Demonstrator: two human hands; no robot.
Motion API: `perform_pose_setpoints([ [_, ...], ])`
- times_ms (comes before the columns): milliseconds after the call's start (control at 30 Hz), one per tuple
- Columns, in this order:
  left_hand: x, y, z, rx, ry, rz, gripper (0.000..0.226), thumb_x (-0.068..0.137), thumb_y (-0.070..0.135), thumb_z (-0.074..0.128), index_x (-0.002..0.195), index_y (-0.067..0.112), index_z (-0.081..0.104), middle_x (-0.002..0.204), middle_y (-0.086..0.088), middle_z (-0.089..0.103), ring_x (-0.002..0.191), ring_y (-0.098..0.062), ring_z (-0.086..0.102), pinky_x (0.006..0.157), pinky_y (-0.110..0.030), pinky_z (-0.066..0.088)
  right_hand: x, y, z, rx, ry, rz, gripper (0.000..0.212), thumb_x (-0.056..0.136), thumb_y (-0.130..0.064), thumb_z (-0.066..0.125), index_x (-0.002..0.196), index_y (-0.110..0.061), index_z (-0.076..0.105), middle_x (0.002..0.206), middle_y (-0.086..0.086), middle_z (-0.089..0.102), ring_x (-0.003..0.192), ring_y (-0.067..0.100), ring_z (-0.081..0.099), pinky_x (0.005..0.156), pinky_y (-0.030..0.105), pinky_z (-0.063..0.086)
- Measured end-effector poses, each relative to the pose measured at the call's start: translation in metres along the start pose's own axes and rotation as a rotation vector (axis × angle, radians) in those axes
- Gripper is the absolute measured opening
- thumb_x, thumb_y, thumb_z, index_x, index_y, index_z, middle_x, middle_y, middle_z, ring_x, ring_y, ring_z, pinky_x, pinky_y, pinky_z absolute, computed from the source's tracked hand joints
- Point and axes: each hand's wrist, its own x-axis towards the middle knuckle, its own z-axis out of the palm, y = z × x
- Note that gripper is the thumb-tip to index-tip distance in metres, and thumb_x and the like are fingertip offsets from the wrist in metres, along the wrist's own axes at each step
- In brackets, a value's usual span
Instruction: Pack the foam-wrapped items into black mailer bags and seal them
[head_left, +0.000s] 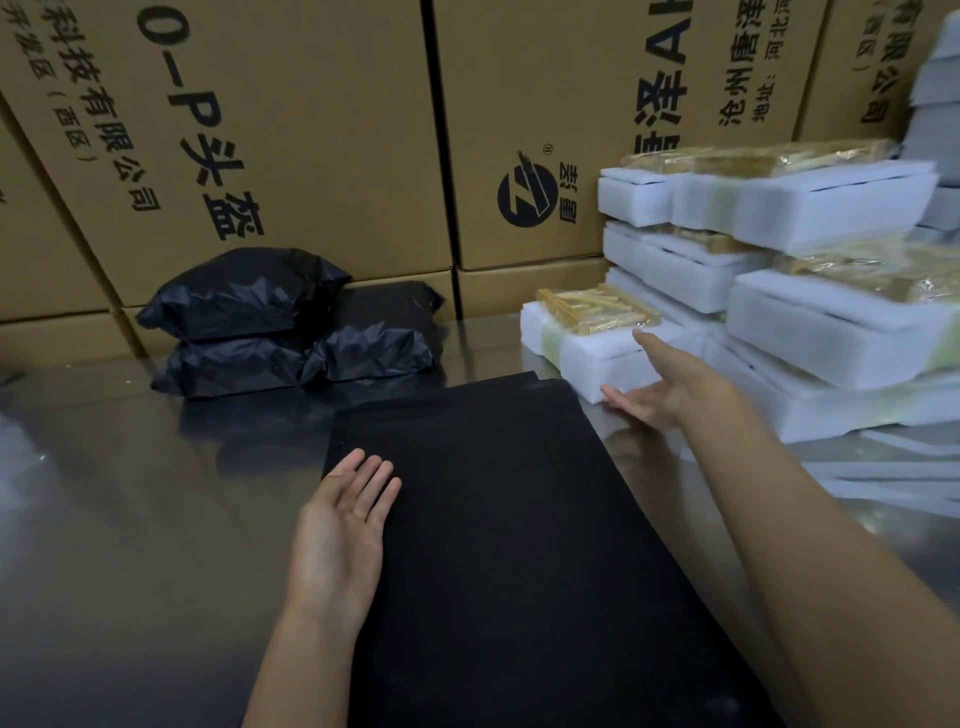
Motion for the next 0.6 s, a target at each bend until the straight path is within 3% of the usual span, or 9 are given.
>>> perform_pose_setpoints([
  [67, 0.0, 0.0, 0.0, 0.007, 0.002, 0.003, 0.025, 0.104, 0.008, 0.036, 0.115, 0.005, 0.058, 0.124, -0.016, 0.059, 0.113, -0.025, 0.06, 0.086, -0.042, 0.05, 0.006, 0.004, 0.002, 0.215, -0.022, 0.06, 0.064, 0.085, -0.034, 0.08, 0.135, -0.017, 0.044, 0.147, 0.025, 0.037, 0.121, 0.048, 0.049, 0.062, 0.04, 0.063],
  [133, -0.001, 0.0, 0.0, 0.014, 0.002, 0.005, 0.025, 0.104, 0.008, 0.036, 0.114, 0.005, 0.058, 0.123, -0.016, 0.06, 0.116, -0.026, 0.059, 0.088, -0.042, 0.049, 0.004, 0.006, 0.007, 0.287, -0.024, 0.075, 0.07, 0.088, -0.033, 0.076, 0.145, -0.017, 0.038, 0.137, 0.022, 0.043, 0.105, 0.037, 0.057, 0.065, 0.036, 0.056],
  [233, -0.001, -0.001, 0.0, 0.018, 0.006, 0.013, 0.026, 0.104, 0.008, 0.036, 0.119, 0.004, 0.057, 0.124, -0.017, 0.06, 0.117, -0.027, 0.059, 0.091, -0.043, 0.048, 0.006, 0.006, 0.02, 0.019, 0.117, -0.036, 0.07, 0.089, -0.032, 0.072, 0.148, -0.02, 0.038, 0.139, 0.012, 0.045, 0.106, 0.031, 0.055, 0.073, 0.034, 0.047],
  [300, -0.001, -0.001, 0.0, 0.015, 0.011, 0.017, 0.028, 0.104, 0.008, 0.035, 0.125, 0.002, 0.054, 0.126, -0.018, 0.059, 0.118, -0.027, 0.058, 0.092, -0.043, 0.047, 0.01, 0.007, 0.029, -0.087, 0.11, -0.169, 0.056, 0.093, -0.034, 0.066, 0.141, -0.013, 0.046, 0.129, 0.009, 0.05, 0.107, 0.029, 0.053, 0.075, 0.035, 0.047],
  [333, -0.001, -0.001, 0.0, 0.017, 0.012, 0.018, 0.029, 0.104, 0.008, 0.035, 0.126, 0.001, 0.054, 0.126, -0.018, 0.059, 0.119, -0.028, 0.058, 0.092, -0.043, 0.047, 0.013, 0.008, 0.034, -0.193, 0.203, -0.273, 0.053, 0.093, -0.037, 0.063, 0.138, -0.01, 0.051, 0.127, 0.009, 0.051, 0.11, 0.029, 0.053, 0.079, 0.036, 0.048],
  [400, 0.0, 0.0, 0.0, 0.023, 0.011, 0.016, 0.027, 0.104, 0.008, 0.036, 0.122, 0.002, 0.056, 0.125, -0.018, 0.059, 0.119, -0.028, 0.058, 0.092, -0.044, 0.047, 0.023, 0.007, 0.041, -0.76, 0.505, -0.674, 0.054, 0.09, -0.041, 0.064, 0.13, -0.006, 0.056, 0.135, 0.012, 0.047, 0.124, 0.033, 0.048, 0.095, 0.041, 0.044],
  [467, 0.0, 0.0, 0.0, 0.03, 0.006, 0.015, 0.025, 0.104, 0.008, 0.036, 0.115, 0.005, 0.059, 0.124, -0.017, 0.06, 0.119, -0.027, 0.059, 0.092, -0.044, 0.048, 0.03, 0.009, 0.041, -1.169, 0.545, -1.061, 0.065, 0.086, -0.051, 0.067, 0.135, -0.01, 0.05, 0.145, 0.013, 0.039, 0.137, 0.035, 0.037, 0.107, 0.048, 0.034],
  [533, 0.001, 0.0, 0.0, 0.03, 0.004, 0.015, 0.026, 0.104, 0.008, 0.036, 0.118, 0.004, 0.058, 0.126, -0.017, 0.06, 0.119, -0.027, 0.059, 0.093, -0.044, 0.047, 0.043, 0.01, 0.032, -1.458, 0.345, -1.008, 0.09, 0.081, -0.072, 0.061, 0.151, -0.024, 0.031, 0.162, 0.004, 0.022, 0.151, 0.03, 0.013, 0.117, 0.053, 0.018],
  [600, 0.001, 0.0, 0.0, 0.021, 0.005, 0.018, 0.029, 0.104, 0.007, 0.036, 0.125, 0.002, 0.055, 0.128, -0.018, 0.059, 0.12, -0.027, 0.059, 0.092, -0.044, 0.048, 0.057, 0.017, 0.021, -1.697, 0.293, -0.908, 0.106, 0.073, -0.084, 0.057, 0.156, -0.031, 0.017, 0.167, -0.002, 0.007, 0.154, 0.028, -0.005, 0.119, 0.058, 0.009],
])
